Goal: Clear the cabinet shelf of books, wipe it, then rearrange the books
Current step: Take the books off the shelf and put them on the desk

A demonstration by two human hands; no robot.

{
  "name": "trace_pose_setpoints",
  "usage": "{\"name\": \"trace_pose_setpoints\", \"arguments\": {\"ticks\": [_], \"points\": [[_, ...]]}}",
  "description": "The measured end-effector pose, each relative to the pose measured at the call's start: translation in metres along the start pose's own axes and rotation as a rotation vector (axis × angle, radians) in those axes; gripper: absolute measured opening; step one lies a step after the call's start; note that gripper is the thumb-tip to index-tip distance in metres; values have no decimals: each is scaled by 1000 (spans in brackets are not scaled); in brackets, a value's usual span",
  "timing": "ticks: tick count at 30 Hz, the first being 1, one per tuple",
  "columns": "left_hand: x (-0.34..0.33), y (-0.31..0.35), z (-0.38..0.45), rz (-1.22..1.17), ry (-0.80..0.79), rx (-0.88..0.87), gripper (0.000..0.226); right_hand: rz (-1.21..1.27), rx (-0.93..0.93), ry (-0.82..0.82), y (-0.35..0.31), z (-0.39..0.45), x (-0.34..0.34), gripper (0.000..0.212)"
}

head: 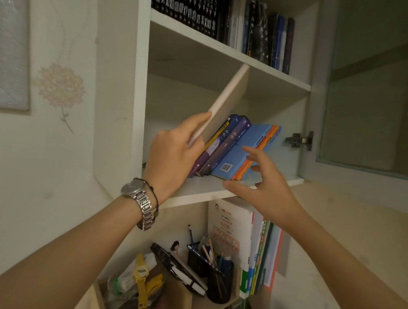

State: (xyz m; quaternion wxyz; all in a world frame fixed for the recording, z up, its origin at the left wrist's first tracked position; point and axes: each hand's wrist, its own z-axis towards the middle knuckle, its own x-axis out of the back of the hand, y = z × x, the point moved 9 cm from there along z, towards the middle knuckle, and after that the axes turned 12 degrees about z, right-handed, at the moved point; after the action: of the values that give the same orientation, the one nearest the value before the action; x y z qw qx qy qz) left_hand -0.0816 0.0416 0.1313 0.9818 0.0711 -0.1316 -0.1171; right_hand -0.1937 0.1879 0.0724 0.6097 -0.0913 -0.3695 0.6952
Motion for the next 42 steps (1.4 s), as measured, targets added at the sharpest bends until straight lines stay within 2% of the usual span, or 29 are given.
{"name": "trace_pose_setpoints", "arguments": {"ticks": [3, 9, 13, 16, 23, 29, 33, 42], "points": [[15, -1, -2, -62, 47, 10, 46, 26, 12, -20, -7, 3, -8, 78], [50, -5, 1, -339, 184, 182, 44, 159, 11, -12, -18, 8, -12, 75], [52, 10, -3, -519, 155, 225, 44, 267, 23, 54, -26, 6, -1, 76], [44, 22, -8, -581, 100, 220, 44, 353, 24, 174, -25, 0, 22, 73], [5, 35, -32, -680, -75, 281, 46, 288, -44, 313, -3, -39, 69, 75], [-40, 54, -84, -702, -252, 306, 48, 88, -264, 403, 40, -114, 95, 80], [-76, 60, -136, -744, -383, 399, 46, -63, -420, 398, 68, -171, 101, 79], [-146, 55, -268, -700, -700, 601, 51, -207, -717, 394, 146, -292, 93, 72]]}}
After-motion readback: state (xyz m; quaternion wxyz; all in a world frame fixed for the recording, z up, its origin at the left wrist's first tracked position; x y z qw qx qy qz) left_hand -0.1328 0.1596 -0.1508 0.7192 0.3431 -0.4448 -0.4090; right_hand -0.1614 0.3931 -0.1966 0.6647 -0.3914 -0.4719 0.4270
